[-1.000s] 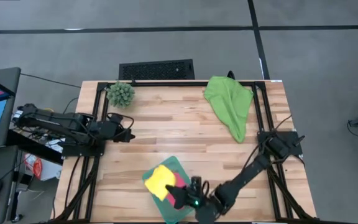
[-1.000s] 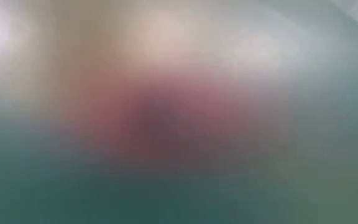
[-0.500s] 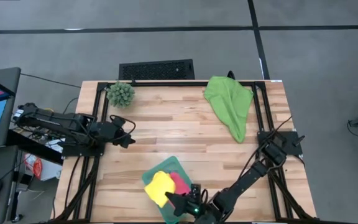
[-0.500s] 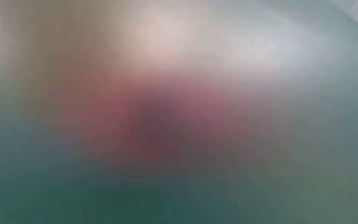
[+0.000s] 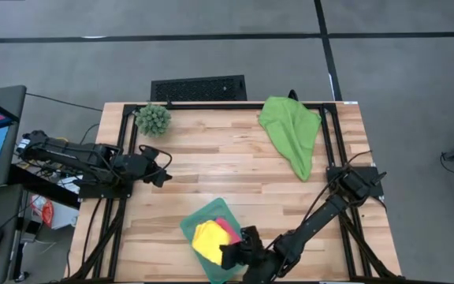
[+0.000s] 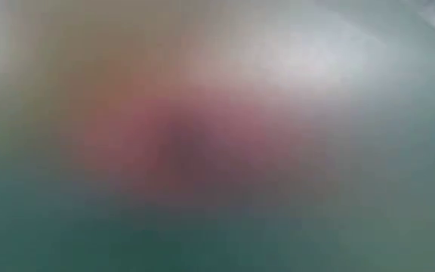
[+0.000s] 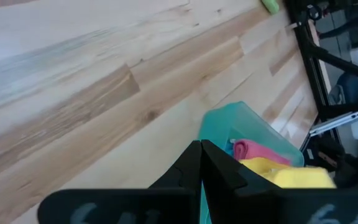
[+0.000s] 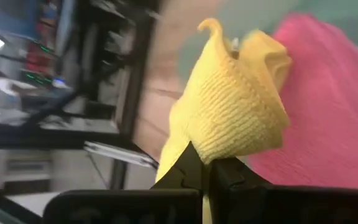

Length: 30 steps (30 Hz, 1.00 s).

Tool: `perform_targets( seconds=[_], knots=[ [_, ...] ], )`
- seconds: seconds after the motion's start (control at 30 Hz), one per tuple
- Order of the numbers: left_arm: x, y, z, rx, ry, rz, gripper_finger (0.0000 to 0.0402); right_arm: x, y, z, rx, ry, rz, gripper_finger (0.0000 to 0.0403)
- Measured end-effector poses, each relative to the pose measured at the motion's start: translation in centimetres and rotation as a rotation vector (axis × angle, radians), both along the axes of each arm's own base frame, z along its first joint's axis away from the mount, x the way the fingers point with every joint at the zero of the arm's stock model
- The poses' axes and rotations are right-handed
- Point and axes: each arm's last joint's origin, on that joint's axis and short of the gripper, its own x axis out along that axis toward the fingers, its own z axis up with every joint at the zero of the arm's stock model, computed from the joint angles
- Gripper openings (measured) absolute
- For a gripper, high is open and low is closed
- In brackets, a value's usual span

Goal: Fold microfiber towels
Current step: Put the folded yellow microfiber towel into the bin

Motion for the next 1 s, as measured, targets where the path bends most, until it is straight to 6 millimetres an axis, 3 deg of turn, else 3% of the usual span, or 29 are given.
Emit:
perform_targets(
  seconds=[0.67, 1.0],
  knots=[
    [0.0, 0.1, 0.0, 0.045, -0.006, 0.023, 0.0001, -2.0, -0.4, -1.5, 0.059, 0.352, 0.131, 0.0026],
    [0.0, 0.2, 0.0, 0.054, -0.008, 0.033, 0.0036, -2.2, -1.1, 2.3, -0.079, 0.508, 0.237, 0.008]
  ],
)
